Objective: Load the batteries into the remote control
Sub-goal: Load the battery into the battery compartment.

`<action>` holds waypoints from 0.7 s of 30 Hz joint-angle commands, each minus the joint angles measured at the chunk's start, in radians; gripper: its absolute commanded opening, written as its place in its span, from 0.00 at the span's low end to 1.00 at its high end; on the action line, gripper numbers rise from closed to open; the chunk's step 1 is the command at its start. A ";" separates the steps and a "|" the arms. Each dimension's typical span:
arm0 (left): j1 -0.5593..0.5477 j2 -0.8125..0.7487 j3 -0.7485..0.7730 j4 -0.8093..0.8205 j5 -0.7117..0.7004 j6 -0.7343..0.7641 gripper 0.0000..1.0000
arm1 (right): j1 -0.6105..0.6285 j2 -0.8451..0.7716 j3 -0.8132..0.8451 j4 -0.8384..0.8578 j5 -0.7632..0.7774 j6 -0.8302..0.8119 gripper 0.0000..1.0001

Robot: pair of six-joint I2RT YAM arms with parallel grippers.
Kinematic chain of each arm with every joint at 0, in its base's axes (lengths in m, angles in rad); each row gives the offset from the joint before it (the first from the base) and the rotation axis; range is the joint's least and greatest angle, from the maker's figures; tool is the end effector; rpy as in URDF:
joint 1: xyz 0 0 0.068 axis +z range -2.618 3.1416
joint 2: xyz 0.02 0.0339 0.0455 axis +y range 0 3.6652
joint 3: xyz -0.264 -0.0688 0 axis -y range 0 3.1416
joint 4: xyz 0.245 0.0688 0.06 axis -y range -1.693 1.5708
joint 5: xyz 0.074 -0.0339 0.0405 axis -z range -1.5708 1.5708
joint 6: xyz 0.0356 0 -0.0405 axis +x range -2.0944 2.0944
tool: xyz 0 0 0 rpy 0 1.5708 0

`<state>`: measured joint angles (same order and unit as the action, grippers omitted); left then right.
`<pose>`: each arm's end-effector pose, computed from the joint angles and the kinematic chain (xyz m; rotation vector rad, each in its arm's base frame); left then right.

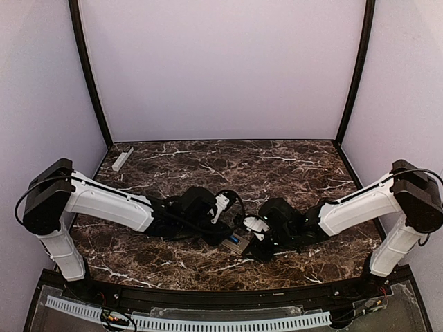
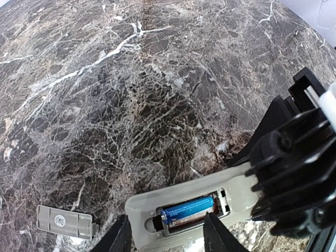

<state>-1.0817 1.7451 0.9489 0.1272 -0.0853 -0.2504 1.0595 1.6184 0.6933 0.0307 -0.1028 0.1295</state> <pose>0.1746 -0.3216 0.1725 0.8896 2.1340 -0.6139 0.1418 0.2603 0.1323 -1.1934 2.2750 0.6155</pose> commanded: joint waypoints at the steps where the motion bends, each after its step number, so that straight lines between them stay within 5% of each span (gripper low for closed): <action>1: 0.001 0.028 0.009 -0.008 0.024 0.016 0.48 | 0.012 0.029 -0.017 -0.035 -0.005 0.012 0.33; 21: -0.001 0.048 0.031 -0.022 0.037 0.041 0.32 | 0.011 0.035 -0.020 -0.035 -0.006 0.014 0.31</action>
<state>-1.0817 1.7901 0.9642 0.1192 -0.0624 -0.2199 1.0595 1.6196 0.6933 0.0319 -0.1032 0.1303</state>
